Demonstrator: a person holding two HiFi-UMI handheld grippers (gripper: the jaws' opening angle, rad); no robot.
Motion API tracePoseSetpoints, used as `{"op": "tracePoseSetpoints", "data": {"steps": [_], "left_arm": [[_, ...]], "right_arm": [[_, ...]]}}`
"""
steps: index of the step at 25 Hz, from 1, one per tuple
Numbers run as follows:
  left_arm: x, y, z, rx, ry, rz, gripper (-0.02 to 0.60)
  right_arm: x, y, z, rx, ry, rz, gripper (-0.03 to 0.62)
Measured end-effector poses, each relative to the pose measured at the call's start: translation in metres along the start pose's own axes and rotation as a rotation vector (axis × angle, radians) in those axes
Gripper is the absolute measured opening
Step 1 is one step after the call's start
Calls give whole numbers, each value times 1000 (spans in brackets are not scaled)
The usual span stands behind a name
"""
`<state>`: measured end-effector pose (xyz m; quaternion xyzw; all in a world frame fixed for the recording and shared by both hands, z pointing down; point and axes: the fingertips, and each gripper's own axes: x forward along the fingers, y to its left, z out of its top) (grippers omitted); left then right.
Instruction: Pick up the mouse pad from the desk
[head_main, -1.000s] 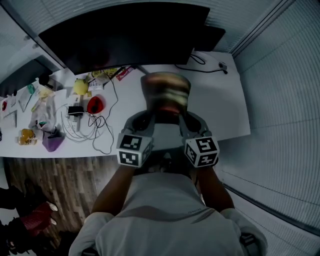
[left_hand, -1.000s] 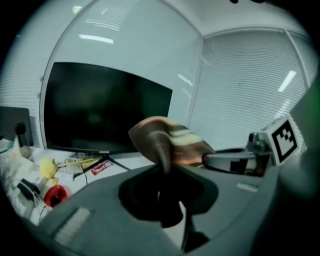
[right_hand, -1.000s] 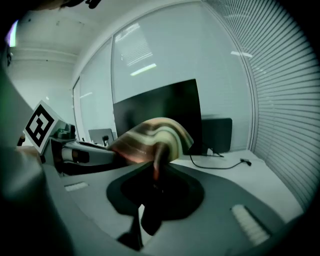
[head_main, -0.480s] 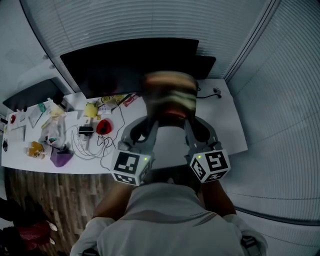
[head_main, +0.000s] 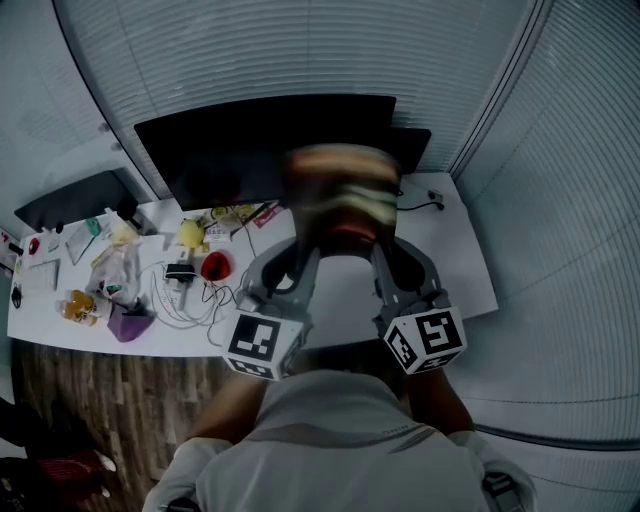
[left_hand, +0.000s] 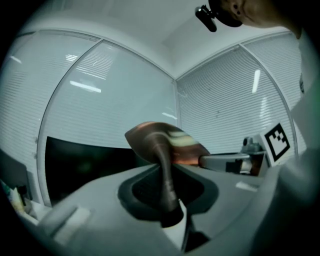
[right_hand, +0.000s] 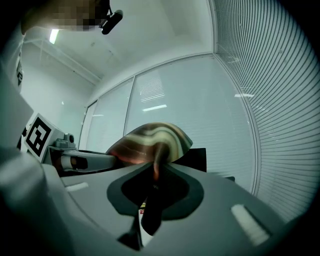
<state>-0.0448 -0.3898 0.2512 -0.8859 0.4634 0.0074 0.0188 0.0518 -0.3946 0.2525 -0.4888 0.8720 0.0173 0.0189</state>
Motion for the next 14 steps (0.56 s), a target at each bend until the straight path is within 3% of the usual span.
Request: {"op": "tracePoseSetpoints", "data": {"steps": [14], "left_arm": [[-12,1,-8,-18,6,14,66]], "right_arm": [[0,9,-8,0,19,15,40]]}}
